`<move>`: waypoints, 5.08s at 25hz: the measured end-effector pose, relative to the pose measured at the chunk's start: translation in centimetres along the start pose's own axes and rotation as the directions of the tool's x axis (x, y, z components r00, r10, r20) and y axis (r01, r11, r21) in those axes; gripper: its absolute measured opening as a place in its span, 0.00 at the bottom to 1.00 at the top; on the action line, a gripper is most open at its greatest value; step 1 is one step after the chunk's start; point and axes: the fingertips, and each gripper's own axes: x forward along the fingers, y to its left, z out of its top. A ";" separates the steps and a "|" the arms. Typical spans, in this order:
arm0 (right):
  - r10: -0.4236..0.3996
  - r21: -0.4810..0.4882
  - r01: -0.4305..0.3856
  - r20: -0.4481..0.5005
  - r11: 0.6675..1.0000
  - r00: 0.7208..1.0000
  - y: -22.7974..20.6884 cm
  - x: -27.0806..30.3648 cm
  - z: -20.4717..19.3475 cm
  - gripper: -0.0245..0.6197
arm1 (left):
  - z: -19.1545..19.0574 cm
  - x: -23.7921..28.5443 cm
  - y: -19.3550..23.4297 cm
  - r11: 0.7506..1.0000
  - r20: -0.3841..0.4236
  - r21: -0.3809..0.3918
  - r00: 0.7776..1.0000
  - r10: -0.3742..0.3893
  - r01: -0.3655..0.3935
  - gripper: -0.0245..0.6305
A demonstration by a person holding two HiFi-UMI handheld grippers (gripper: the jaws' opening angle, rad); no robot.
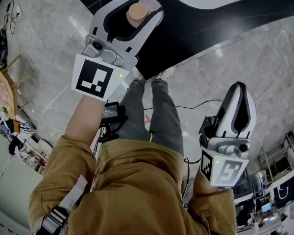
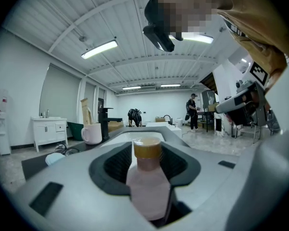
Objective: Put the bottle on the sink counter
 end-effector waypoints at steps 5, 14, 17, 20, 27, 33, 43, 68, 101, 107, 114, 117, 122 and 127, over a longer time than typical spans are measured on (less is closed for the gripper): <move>-0.002 0.002 0.002 0.000 1.000 1.000 0.0 -0.2 0.0 0.05 | 0.2 0.2 0.1 1.000 0.011 -0.028 1.000 -0.009 0.009 0.30; 0.000 0.002 0.000 -0.004 1.000 1.000 0.0 0.0 0.0 0.05 | 0.1 0.4 -0.3 1.000 -0.008 0.014 1.000 -0.011 0.011 0.32; -0.001 0.002 0.001 -0.001 1.000 1.000 0.1 -0.1 0.0 0.05 | 0.0 0.4 -0.5 1.000 -0.012 0.026 1.000 -0.013 0.013 0.33; -0.001 0.001 0.001 0.000 1.000 1.000 -0.1 0.0 -0.1 0.05 | 0.0 0.6 -0.6 0.999 -0.013 0.032 1.000 -0.012 0.013 0.33; -0.002 0.001 0.002 0.004 1.000 1.000 0.1 -0.1 0.2 0.05 | 0.7 0.6 -0.1 0.999 0.001 0.034 1.000 -0.006 0.005 0.35; 0.001 -0.003 -0.001 0.013 1.000 1.000 0.3 -0.2 0.5 0.05 | 1.0 0.3 -0.2 0.999 0.006 0.037 1.000 -0.001 0.001 0.35; -0.008 -0.012 0.008 0.041 1.000 0.999 0.4 -1.3 1.8 0.05 | 2.5 -0.1 -0.4 0.999 0.023 0.053 1.000 -0.004 0.003 0.35; -0.011 -0.035 0.015 0.093 0.999 0.996 0.8 -2.4 4.1 0.05 | 4.1 -0.7 -0.6 0.995 0.034 0.098 0.999 0.006 -0.010 0.23; 0.003 -0.068 0.012 0.206 0.998 0.978 2.7 -6.8 9.9 0.05 | 10.9 -6.9 1.1 0.990 0.062 0.115 0.996 0.071 -0.078 0.04; -0.001 -0.080 0.020 0.231 0.997 0.973 2.2 -7.1 11.1 0.05 | 11.1 -9.0 2.8 0.990 0.063 0.076 0.992 0.112 -0.117 0.04; 0.007 -0.088 0.016 0.259 0.996 0.966 2.8 -7.9 12.4 0.05 | 11.2 -12.2 4.3 0.980 0.036 0.123 0.988 0.153 -0.157 0.04; 0.003 -0.093 0.023 0.269 0.995 0.963 2.7 -8.4 12.9 0.05 | 11.9 -13.4 3.9 0.978 0.037 0.129 0.987 0.158 -0.161 0.04; 0.003 -0.101 0.026 0.279 0.995 0.960 2.5 -9.0 13.3 0.05 | 13.3 -14.9 3.5 0.971 0.014 0.143 0.981 0.192 -0.192 0.04; 0.013 -0.109 0.020 0.300 0.994 0.954 3.1 -9.6 14.0 0.05 | 14.6 -16.8 3.7 0.961 0.021 0.135 0.971 0.239 -0.240 0.04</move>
